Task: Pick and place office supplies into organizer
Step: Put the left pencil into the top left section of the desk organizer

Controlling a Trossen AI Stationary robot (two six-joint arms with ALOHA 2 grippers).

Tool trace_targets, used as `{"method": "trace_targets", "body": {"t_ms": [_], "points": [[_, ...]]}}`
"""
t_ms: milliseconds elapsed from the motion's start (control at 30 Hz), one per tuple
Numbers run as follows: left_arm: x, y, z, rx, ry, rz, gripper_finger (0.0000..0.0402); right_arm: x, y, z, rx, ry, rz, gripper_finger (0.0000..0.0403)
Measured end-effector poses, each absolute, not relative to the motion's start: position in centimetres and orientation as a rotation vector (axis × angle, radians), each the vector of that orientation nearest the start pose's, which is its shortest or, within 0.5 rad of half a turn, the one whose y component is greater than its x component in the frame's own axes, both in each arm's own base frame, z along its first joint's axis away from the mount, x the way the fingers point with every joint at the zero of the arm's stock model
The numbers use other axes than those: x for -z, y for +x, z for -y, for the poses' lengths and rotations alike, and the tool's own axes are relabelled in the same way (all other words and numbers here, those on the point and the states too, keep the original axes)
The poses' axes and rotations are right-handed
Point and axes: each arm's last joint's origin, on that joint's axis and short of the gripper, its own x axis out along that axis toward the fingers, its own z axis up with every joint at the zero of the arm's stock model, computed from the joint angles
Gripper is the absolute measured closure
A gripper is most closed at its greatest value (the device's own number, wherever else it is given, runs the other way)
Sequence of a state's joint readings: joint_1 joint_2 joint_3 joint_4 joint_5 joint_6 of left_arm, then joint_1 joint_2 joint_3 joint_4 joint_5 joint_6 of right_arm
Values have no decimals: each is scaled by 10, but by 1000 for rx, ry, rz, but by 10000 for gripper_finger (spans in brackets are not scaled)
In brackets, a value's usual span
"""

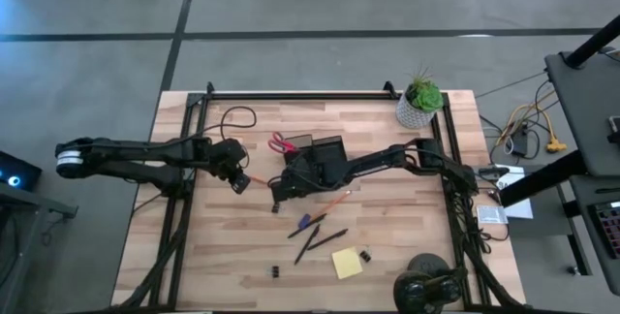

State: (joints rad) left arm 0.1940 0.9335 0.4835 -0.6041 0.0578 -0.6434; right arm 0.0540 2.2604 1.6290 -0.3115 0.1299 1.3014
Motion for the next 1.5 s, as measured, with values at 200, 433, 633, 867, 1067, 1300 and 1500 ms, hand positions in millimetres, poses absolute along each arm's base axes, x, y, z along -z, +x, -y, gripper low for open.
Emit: {"method": "trace_targets", "body": {"t_ms": [200, 433, 633, 867, 1067, 1300, 1500], "points": [[-179, 155, -29, -457, -713, -974, 402, -130, 476, -17, 676, 1110, -749, 394], [-180, 156, -29, -454, -712, -960, 402, -128, 474, -13, 688, 1110, -751, 394], [-180, 157, -29, -455, -710, -957, 402, -127, 474, -13, 689, 1111, -751, 394], [-179, 157, -29, -456, -710, -960, 402, -124, 472, -13, 693, 1103, -761, 394], [-179, 157, -29, -456, -711, -961, 402, -125, 473, -13, 688, 1091, -759, 394], [-178, 158, -29, -462, -712, -964, 402, -126, 474, -14, 666, 1075, -762, 394], [-176, 159, -30, -467, -712, -976, 402, -125, 474, -14, 666, 1074, -763, 394]]}}
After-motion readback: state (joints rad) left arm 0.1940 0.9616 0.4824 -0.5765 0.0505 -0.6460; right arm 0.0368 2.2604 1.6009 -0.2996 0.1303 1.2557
